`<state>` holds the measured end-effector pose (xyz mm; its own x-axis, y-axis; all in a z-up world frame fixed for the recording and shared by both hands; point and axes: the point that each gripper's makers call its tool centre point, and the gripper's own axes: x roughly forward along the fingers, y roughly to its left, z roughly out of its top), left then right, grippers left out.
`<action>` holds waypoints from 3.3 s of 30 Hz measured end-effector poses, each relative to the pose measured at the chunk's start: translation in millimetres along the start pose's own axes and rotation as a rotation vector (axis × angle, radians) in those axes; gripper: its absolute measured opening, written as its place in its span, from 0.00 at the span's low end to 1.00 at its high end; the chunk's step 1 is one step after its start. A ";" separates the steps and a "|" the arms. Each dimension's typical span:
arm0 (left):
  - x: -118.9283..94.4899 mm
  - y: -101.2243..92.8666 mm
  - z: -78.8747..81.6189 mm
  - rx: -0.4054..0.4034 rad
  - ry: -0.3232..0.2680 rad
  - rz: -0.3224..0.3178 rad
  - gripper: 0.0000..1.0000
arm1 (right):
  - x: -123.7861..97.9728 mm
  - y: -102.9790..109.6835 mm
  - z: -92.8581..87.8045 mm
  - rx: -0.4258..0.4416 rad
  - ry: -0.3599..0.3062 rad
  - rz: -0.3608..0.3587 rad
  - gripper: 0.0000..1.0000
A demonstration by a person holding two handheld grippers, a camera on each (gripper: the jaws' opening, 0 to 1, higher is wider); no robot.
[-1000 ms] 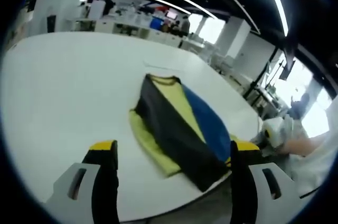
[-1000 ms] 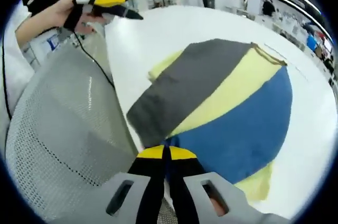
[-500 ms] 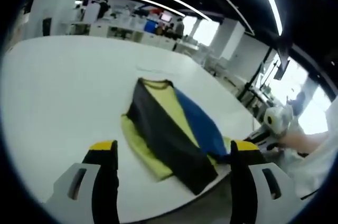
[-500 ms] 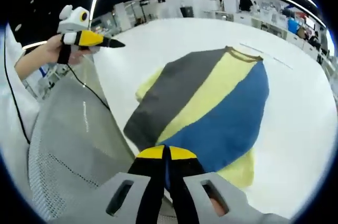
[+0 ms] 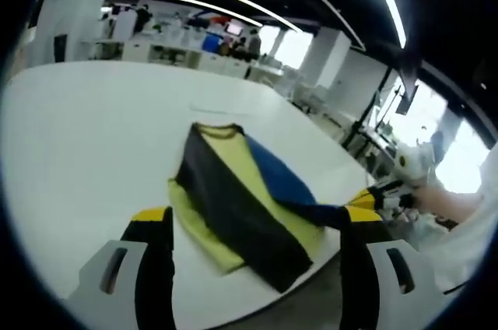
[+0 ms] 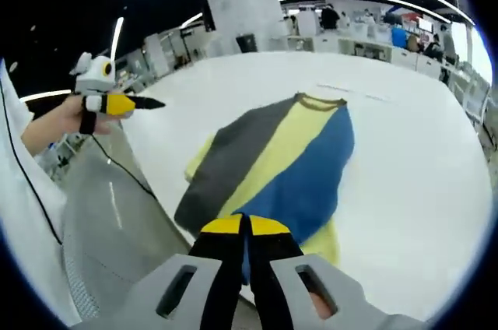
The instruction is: Fold the garment on the visible template until the final outline fits inside the template.
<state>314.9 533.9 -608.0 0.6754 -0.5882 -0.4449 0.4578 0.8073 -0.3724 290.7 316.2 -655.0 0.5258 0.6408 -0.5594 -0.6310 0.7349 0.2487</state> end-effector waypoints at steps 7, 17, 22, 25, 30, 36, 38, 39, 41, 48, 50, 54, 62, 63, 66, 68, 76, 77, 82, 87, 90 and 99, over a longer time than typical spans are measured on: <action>-0.3 -10.1 -4.8 -0.001 0.001 0.003 0.85 | -16.1 -23.6 16.5 0.138 -0.117 -0.009 0.02; -4.0 -7.0 -2.8 -0.003 -0.002 0.029 0.85 | -38.0 -52.7 22.7 0.193 -0.171 -0.054 0.02; -2.4 -8.3 -1.2 0.000 -0.003 0.032 0.85 | -50.7 -65.2 28.0 0.202 -0.195 -0.078 0.02; -1.4 -10.8 -0.8 0.002 -0.003 0.029 0.85 | -60.0 -73.7 32.5 0.206 -0.210 -0.093 0.02; -1.7 -13.4 -1.4 0.002 -0.001 0.031 0.85 | -69.4 -85.4 37.2 0.204 -0.224 -0.114 0.02; -2.4 -14.7 -4.0 0.002 0.004 0.034 0.85 | -83.2 -102.7 44.6 0.197 -0.247 -0.144 0.02; -2.5 -15.2 -4.1 -0.001 0.003 0.035 0.85 | -87.4 -108.9 46.3 0.199 -0.254 -0.156 0.02; -2.6 -15.3 -4.1 -0.001 0.003 0.036 0.85 | -90.5 -114.9 46.9 0.199 -0.257 -0.169 0.02; -2.7 -15.9 -4.1 0.000 0.003 0.038 0.85 | -95.6 -123.2 47.5 0.200 -0.262 -0.186 0.02; -3.9 -15.6 -5.1 -0.003 0.004 0.046 0.84 | -110.9 -151.5 45.2 0.216 -0.269 -0.247 0.02; -4.2 -15.3 -6.2 -0.006 0.006 0.047 0.85 | -114.2 -159.9 43.1 0.222 -0.268 -0.263 0.02; -3.9 -14.8 -9.3 -0.010 0.014 0.052 0.85 | -118.0 -176.4 36.9 0.241 -0.261 -0.293 0.02; -5.4 -10.8 -8.7 -0.019 0.012 0.067 0.84 | -116.9 -202.6 24.6 0.263 -0.231 -0.355 0.02; -5.7 -10.3 -8.6 -0.019 0.011 0.069 0.84 | -116.6 -204.0 22.5 0.272 -0.229 -0.361 0.02; -6.9 -8.7 -9.2 -0.025 0.012 0.076 0.84 | -116.2 -209.0 16.6 0.295 -0.224 -0.378 0.02; -7.3 -7.6 -10.2 -0.026 0.014 0.080 0.84 | -116.0 -212.1 13.2 0.300 -0.219 -0.387 0.02; -7.8 -3.8 -12.3 -0.037 0.016 0.098 0.84 | -121.1 -236.1 -0.5 0.333 -0.188 -0.442 0.02; -7.7 -3.7 -12.2 -0.036 0.017 0.099 0.84 | -121.7 -238.8 -1.3 0.335 -0.185 -0.447 0.02; -6.7 -2.6 -12.4 -0.039 0.017 0.107 0.84 | -123.7 -250.9 -3.6 0.338 -0.172 -0.474 0.02; -5.6 -1.4 -12.5 -0.042 0.018 0.114 0.84 | -123.2 -260.1 -5.9 0.338 -0.154 -0.489 0.02; -4.9 -0.6 -12.8 -0.046 0.018 0.118 0.84 | -122.1 -263.9 -7.9 0.334 -0.141 -0.493 0.02; -5.0 3.4 -16.3 -0.060 0.027 0.133 0.84 | -121.6 -280.8 -19.3 0.337 -0.093 -0.514 0.02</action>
<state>303.7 538.8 -620.3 0.7115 -0.4780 -0.5150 0.3293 0.8743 -0.3565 392.9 27.6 -672.0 0.7716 0.1922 -0.6064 -0.0770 0.9745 0.2108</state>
